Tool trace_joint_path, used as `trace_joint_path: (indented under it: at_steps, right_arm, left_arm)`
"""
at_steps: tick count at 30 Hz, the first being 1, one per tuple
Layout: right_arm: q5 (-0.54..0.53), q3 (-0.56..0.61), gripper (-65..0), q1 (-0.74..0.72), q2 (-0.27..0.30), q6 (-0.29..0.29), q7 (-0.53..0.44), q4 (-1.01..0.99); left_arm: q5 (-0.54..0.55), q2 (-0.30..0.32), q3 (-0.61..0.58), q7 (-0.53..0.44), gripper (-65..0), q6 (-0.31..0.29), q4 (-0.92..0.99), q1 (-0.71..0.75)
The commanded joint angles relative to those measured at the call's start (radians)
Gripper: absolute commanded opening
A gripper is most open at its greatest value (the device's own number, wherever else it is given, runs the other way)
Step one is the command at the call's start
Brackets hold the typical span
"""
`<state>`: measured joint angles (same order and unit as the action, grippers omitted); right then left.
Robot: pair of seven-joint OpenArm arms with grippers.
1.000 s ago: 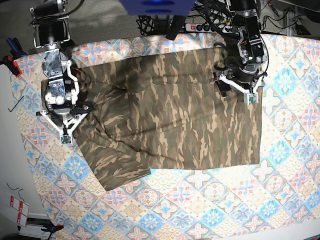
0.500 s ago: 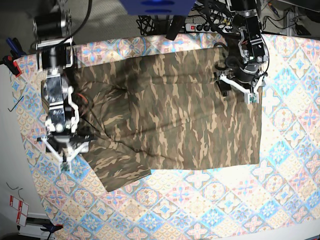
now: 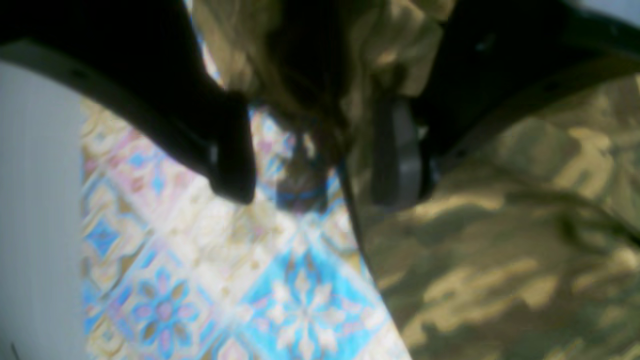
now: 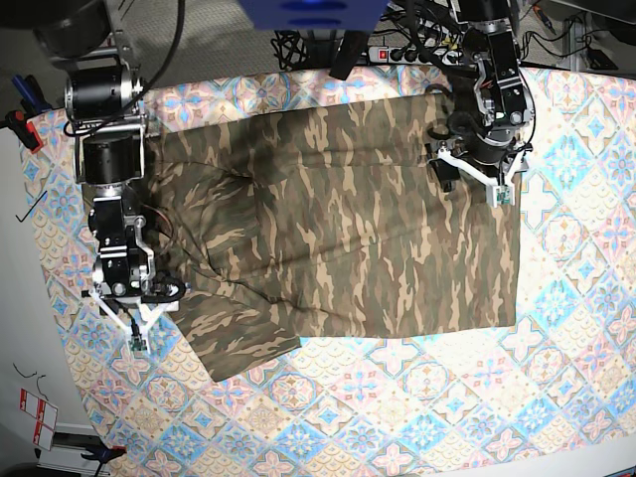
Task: Fold the T-shirt properly
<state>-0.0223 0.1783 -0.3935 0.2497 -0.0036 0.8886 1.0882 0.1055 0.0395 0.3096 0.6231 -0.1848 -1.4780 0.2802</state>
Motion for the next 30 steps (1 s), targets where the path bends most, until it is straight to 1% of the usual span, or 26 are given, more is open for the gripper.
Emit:
trace_joint_path:
  at_steps: [1,8,11,24,25,26,30]
  right_arm:
    - [0.008,-0.003,-29.0,-0.032,0.010,-0.003,-0.015,0.023]
    - [0.008,-0.003,-29.0,-0.028,-0.010,-0.003,0.007,0.027]
    - [0.008,-0.006,-29.0,-0.017,-0.028,-0.003,0.010,0.025]
    - [0.008,-0.004,-29.2,-0.015,-0.028,-0.003,0.004,0.013]
    - [0.008,-0.004,-30.4,-0.015,-0.028,-0.003,0.004,0.008]
    - [0.008,-0.006,-32.9,-0.015,-0.028,-0.003,0.004,-0.004]
    - [0.008,-0.007,-46.5,-0.015,-0.028,-0.003,-0.007,-0.058]
  left_arm:
    - [-0.005,0.004,0.003,0.051,-15.3,0.014,0.004,0.009]
    - [-0.005,0.004,0.003,0.051,-15.3,0.014,0.006,0.007]
    - [-0.003,0.003,0.003,0.051,-15.3,0.014,0.006,0.006]
    - [-0.005,0.003,0.003,0.051,-15.3,0.014,0.006,0.007]
    - [-0.005,0.003,0.003,0.051,-15.3,0.014,0.006,0.007]
    - [-0.005,0.003,0.003,0.051,-15.3,0.014,0.006,0.007]
    - [-0.005,0.003,0.003,0.051,-15.3,0.014,0.006,0.009]
